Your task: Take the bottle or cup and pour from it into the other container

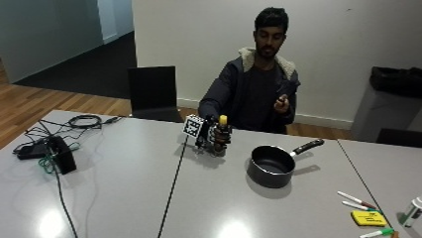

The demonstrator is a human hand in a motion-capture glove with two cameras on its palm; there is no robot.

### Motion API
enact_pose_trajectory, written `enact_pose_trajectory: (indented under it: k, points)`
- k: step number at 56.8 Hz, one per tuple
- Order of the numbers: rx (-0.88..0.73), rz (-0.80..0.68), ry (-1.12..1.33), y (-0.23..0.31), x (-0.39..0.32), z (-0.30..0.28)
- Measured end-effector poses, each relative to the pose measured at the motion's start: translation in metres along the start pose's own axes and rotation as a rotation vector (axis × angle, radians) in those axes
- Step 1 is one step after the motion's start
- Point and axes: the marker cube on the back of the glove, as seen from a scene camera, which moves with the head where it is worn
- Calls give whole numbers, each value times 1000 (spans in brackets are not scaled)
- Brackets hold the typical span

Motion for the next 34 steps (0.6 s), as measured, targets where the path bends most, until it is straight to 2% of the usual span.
enact_pose_trajectory:
  k: [3,6,8,11,13,16,19,20,23,27,32,34]
  points:
    - [-30,-12,4,6,1,-3]
    - [-178,-150,9,19,9,-14]
    - [-199,-206,10,17,9,-16]
    - [-45,-70,15,3,-5,-7]
    - [-7,-32,14,-1,-14,-7]
    - [-46,-68,12,2,-24,-14]
    - [-212,-171,18,13,-31,-28]
    - [-221,-174,19,13,-35,-30]
    - [-146,-120,23,5,-53,-27]
    - [-193,-139,37,6,-71,-33]
    - [-70,-123,43,-8,-100,-24]
    - [-142,-138,55,-3,-110,-28]
